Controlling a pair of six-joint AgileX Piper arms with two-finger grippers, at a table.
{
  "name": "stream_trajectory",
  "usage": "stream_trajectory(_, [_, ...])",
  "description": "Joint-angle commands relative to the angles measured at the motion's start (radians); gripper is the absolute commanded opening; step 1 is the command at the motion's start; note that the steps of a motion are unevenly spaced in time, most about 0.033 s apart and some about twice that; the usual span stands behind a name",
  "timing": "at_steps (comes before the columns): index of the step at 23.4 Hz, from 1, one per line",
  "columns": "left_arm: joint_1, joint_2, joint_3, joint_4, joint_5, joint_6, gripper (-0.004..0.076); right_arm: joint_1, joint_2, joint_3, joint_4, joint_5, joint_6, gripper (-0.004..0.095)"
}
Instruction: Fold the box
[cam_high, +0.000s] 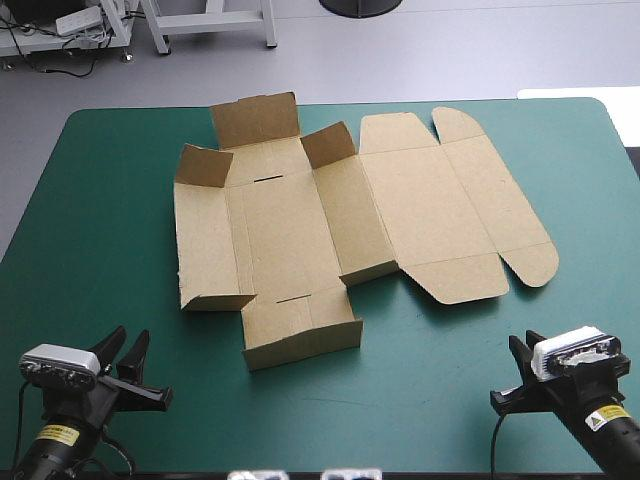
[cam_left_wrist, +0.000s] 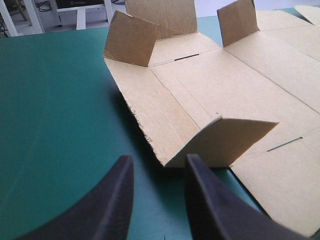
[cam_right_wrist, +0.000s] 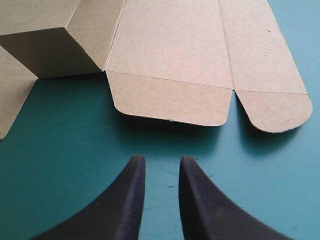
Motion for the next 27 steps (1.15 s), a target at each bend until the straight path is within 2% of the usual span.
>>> stream_trajectory(1, [-0.006, 0.017, -0.028, -0.023, -0.076, 0.005, 0.0245, 0.005, 0.008, -0.025, 0.017, -0.064, -0.01, 0.0233])
stream_trajectory(19, [-0.006, 0.017, -0.028, -0.042, -0.073, 0.005, 0.0245, 0.005, 0.008, -0.025, 0.017, -0.067, -0.01, 0.0233])
stream_trajectory(27, [-0.006, 0.057, -0.084, -0.094, 0.05, -0.033, 0.0254, 0.005, 0.008, -0.04, 0.043, -0.047, -0.01, 0.0233])
